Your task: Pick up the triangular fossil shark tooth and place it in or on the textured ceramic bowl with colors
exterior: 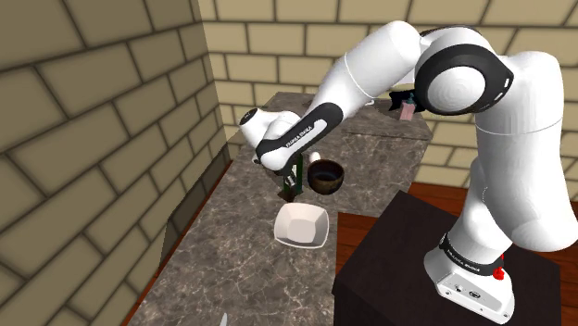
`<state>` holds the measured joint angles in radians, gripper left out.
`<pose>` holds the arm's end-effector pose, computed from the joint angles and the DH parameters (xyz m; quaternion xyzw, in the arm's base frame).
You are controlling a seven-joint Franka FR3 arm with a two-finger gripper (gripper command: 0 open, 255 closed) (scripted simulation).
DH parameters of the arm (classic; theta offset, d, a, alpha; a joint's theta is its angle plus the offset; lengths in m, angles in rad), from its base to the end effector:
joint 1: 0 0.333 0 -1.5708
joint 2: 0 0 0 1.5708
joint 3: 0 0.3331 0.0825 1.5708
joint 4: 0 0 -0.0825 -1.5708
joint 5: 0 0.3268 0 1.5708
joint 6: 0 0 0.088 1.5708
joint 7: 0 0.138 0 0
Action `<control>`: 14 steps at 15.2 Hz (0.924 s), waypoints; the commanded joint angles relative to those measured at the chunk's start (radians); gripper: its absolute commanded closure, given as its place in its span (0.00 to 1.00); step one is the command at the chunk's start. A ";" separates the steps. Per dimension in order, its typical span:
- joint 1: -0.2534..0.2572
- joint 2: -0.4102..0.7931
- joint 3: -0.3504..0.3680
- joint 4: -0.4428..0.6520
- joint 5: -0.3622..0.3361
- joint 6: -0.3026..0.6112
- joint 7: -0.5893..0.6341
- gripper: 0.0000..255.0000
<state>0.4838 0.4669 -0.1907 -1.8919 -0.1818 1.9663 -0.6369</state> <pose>0.5233 0.1455 0.2654 0.8463 0.4826 -0.2090 0.0846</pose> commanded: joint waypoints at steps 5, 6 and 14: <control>-0.074 -0.043 -0.054 -0.089 -0.042 0.072 -0.094 1.00; -0.087 -0.048 -0.063 -0.099 -0.048 0.083 -0.111 1.00; -0.199 -0.058 -0.137 -0.139 -0.094 0.159 -0.255 1.00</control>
<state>0.3000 0.4038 -0.3198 -2.0374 -0.2731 2.1203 -0.8711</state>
